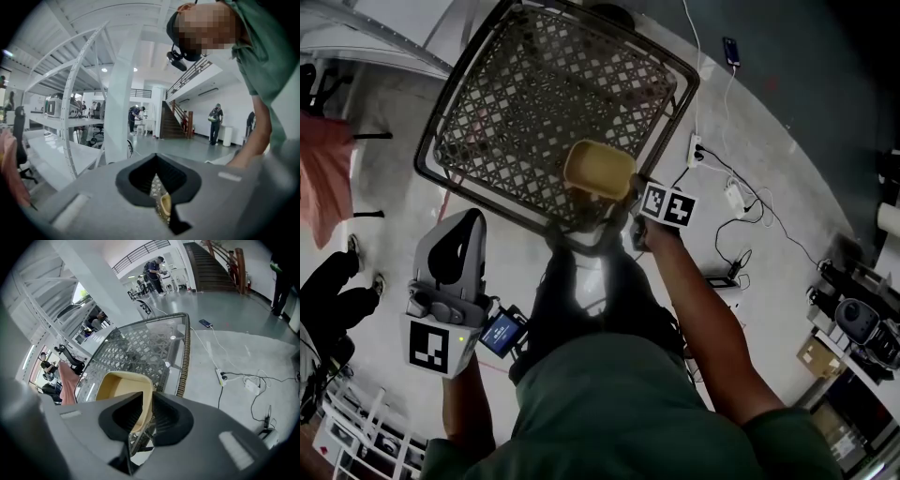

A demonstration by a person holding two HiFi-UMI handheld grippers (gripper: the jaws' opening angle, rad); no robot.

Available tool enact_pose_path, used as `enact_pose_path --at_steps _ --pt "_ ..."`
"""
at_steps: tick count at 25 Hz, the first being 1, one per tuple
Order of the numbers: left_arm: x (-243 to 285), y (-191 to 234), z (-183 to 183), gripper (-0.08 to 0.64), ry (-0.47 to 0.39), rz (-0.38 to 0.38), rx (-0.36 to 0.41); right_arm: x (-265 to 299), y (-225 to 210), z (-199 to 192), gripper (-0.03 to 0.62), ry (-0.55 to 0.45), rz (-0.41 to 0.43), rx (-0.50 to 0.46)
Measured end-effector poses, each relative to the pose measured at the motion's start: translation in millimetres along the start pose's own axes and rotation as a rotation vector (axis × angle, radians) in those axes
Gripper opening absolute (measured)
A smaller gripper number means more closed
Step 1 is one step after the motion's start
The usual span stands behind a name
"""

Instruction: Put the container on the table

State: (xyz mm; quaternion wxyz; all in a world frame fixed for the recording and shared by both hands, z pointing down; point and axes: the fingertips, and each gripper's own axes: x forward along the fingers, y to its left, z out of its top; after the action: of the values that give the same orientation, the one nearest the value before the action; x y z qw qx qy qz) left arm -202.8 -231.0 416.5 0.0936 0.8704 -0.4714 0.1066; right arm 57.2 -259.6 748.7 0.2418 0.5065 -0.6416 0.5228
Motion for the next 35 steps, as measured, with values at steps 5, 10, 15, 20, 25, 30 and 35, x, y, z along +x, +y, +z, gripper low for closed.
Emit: enact_pose_path --at_steps 5,10,15,20,25,30,35 --pt "-8 2 4 0.002 -0.016 0.006 0.006 -5 2 2 0.071 -0.018 -0.021 -0.009" --pt "-21 2 22 0.002 -0.037 0.009 0.020 -25 13 10 0.072 -0.050 -0.021 -0.017" --pt "-23 -1 36 0.002 -0.062 0.008 0.036 -45 13 25 0.069 -0.100 -0.029 -0.021" --pt "-33 -1 53 0.002 -0.082 0.009 0.051 -75 23 36 0.054 -0.158 -0.019 -0.013" --pt "-42 -2 62 0.002 -0.106 0.010 0.064 -98 34 39 0.015 -0.208 0.020 0.008" --pt "-48 -4 72 0.002 -0.129 0.007 0.076 -122 54 47 0.005 -0.254 0.075 -0.007" --pt "-55 -2 88 0.002 -0.158 0.007 0.091 -147 85 59 0.005 -0.296 0.153 -0.049"
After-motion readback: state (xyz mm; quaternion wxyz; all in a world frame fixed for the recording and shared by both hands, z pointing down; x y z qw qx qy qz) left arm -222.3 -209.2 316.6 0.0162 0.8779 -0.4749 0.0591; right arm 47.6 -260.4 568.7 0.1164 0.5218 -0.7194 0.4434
